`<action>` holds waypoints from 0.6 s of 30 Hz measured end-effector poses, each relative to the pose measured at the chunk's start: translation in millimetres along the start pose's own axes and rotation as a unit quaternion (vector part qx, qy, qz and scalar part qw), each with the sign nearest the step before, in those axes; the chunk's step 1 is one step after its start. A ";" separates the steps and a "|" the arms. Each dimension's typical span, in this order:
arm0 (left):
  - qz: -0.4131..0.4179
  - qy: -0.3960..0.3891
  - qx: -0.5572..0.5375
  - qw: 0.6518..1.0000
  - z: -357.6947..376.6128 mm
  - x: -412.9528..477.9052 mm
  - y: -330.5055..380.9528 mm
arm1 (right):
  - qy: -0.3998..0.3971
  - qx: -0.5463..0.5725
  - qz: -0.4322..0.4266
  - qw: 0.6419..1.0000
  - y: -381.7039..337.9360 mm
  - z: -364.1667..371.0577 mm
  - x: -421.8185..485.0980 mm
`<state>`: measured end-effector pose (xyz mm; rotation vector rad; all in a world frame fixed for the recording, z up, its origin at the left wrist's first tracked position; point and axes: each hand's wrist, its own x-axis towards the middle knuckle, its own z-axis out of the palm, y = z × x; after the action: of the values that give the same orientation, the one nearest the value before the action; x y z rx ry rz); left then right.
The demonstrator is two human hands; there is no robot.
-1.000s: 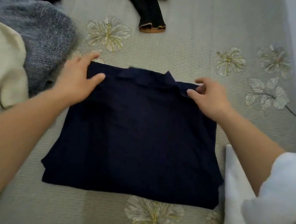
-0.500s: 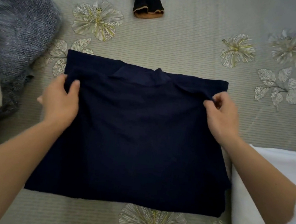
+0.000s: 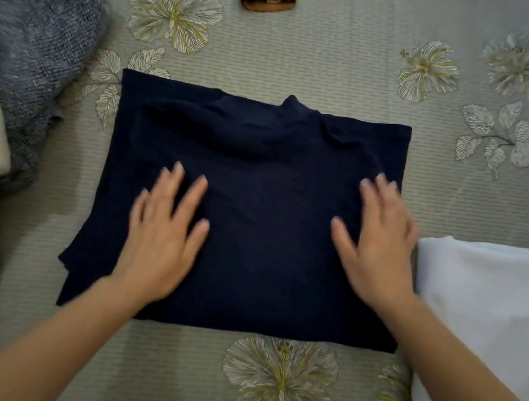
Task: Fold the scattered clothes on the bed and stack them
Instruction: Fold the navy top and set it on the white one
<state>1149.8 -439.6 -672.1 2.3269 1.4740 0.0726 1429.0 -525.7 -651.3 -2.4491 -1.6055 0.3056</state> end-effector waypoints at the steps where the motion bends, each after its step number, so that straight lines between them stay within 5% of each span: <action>1: 0.011 -0.044 0.015 0.999 4.4 -18.8 -0.3 | -0.046 -0.026 -0.038 0.998 3.0 4.5 -22.6; 5: -0.012 -0.105 -0.005 0.994 -0.7 -64.6 -9.1 | -0.122 -0.096 -0.087 0.984 25.9 5.2 -89.0; 11: 0.123 -0.219 0.058 0.966 -23.5 -83.3 -24.7 | -0.180 -0.102 -0.227 0.952 32.8 -8.3 -119.7; 18: 0.102 -0.184 0.140 0.967 -38.5 -62.7 -8.4 | -0.157 -0.039 -0.189 0.969 14.9 -22.2 -92.9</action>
<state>1105.1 -480.4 -629.5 2.5284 1.1173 -0.5186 1412.0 -618.1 -628.2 -2.1612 -2.2079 0.5984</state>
